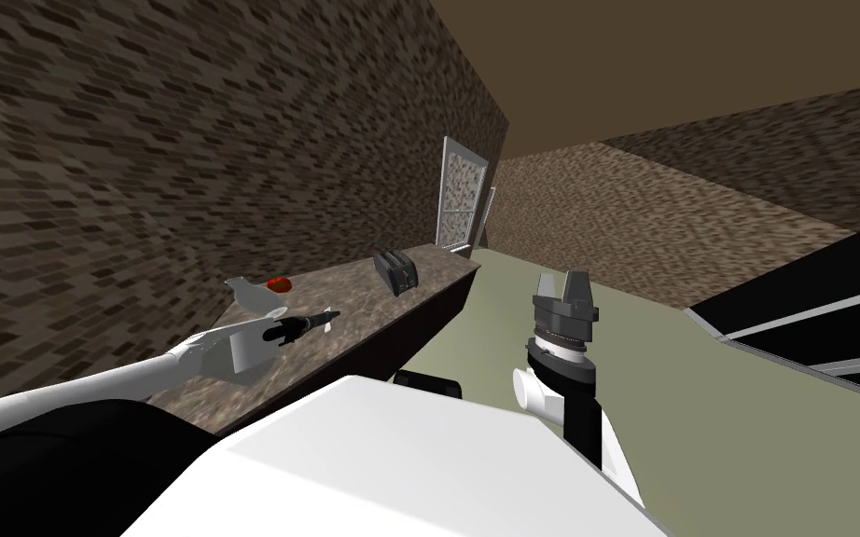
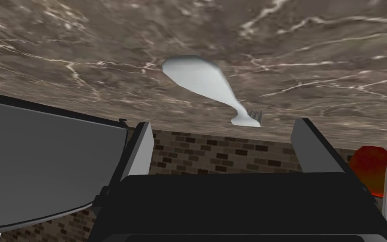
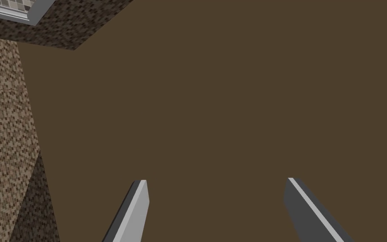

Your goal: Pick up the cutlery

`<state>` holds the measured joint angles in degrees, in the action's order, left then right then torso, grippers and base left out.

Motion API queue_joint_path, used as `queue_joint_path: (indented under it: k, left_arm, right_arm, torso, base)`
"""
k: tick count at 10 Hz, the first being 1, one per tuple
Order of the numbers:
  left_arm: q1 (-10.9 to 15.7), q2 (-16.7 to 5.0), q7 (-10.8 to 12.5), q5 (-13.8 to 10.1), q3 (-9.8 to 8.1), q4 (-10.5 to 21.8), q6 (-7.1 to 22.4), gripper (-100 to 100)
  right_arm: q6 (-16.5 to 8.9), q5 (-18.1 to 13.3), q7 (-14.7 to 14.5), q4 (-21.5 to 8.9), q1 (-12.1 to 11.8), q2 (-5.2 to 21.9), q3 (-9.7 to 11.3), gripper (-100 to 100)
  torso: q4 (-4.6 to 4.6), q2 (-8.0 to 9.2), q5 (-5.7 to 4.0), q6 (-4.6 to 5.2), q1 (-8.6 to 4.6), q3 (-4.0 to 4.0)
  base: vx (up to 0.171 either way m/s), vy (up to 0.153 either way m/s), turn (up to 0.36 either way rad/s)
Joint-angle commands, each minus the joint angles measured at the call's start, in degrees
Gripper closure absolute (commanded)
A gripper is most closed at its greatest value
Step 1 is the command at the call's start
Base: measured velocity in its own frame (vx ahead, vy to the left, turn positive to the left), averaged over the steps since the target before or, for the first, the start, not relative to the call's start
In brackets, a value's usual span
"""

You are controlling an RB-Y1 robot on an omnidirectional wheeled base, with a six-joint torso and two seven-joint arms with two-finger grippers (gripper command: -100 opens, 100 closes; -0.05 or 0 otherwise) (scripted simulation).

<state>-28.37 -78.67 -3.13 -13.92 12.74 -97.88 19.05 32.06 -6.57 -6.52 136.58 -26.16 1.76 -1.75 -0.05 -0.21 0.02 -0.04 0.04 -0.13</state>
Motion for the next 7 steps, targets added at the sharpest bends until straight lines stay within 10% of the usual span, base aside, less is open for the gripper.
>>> queue_joint_path:
  k: [1, 5, 6, 7]
  left_arm:
    - [0.05, -0.6, -0.19, -0.47, 0.33, 1.0, 2.07, -100]
    - [0.97, -1.19, -0.55, -1.19, 1.31, 2.32, 4.35, -100]
    - [1.03, -1.17, -0.6, -1.18, 1.36, 2.33, 4.62, 0]
    - [0.41, -0.86, -0.05, -0.5, 1.57, 5.2, 1.73, -100]
  right_arm:
    - [0.0, 0.0, 0.0, 0.0, 0.0, 0.0, 0.0, 0]
    - [0.0, 0.0, 0.0, 0.0, 0.0, 0.0, 0.0, 0]
    - [0.0, 0.0, 0.0, 0.0, 0.0, 0.0, 0.0, 0]
    - [0.0, 0.0, 0.0, 0.0, 0.0, 0.0, 0.0, 0]
  torso:
    - [0.0, 0.0, 0.0, 0.0, 0.0, 0.0]
    - [0.02, 0.09, 0.0, -0.03, -0.02, 0.05]
    - [0.04, 0.17, -0.01, -0.04, -0.05, 0.1]
    - [0.05, 0.23, -0.02, -0.04, -0.07, 0.13]
  base:
    - [0.052, 0.013, -0.076]
    - [0.036, 0.012, -0.046]
    - [0.0, 0.0, 0.0]
    - [0.047, -0.03, -0.031]
